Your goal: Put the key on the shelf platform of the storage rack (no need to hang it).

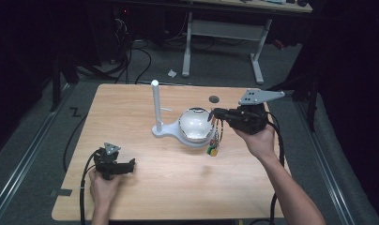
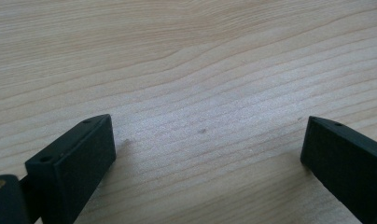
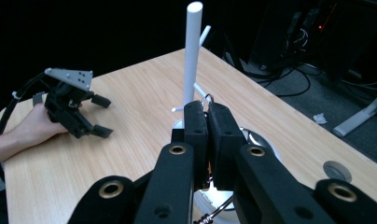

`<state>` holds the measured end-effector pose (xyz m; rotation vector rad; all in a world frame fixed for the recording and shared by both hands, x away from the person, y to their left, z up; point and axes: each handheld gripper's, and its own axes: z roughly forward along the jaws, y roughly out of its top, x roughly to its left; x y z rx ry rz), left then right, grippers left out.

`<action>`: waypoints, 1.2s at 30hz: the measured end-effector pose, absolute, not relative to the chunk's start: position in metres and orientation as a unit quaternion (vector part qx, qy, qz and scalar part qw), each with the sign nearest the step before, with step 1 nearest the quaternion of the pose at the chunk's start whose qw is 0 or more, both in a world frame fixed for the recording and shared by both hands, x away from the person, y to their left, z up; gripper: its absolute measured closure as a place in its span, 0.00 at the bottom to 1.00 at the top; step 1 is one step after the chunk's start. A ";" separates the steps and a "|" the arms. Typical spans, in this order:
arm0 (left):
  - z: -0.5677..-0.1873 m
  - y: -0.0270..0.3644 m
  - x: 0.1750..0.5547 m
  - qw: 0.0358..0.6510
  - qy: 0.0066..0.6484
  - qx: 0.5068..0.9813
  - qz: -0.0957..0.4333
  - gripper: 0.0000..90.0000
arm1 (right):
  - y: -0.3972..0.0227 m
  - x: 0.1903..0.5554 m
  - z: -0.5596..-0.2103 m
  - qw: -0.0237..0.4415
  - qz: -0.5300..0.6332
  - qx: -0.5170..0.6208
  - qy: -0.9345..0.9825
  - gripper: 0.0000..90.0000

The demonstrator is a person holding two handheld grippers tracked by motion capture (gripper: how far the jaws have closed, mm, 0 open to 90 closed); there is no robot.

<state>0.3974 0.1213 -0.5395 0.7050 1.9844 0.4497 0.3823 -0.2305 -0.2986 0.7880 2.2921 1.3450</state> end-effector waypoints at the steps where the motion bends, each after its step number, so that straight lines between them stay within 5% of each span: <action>1: -0.539 0.121 0.397 0.474 0.811 0.288 0.184 0.04 | -0.230 0.384 -0.297 0.186 0.478 0.278 0.812 0.97; 36: -0.539 0.121 0.397 0.474 0.812 0.288 0.184 0.04 | -0.205 0.456 -0.291 0.194 0.469 0.321 0.800 0.97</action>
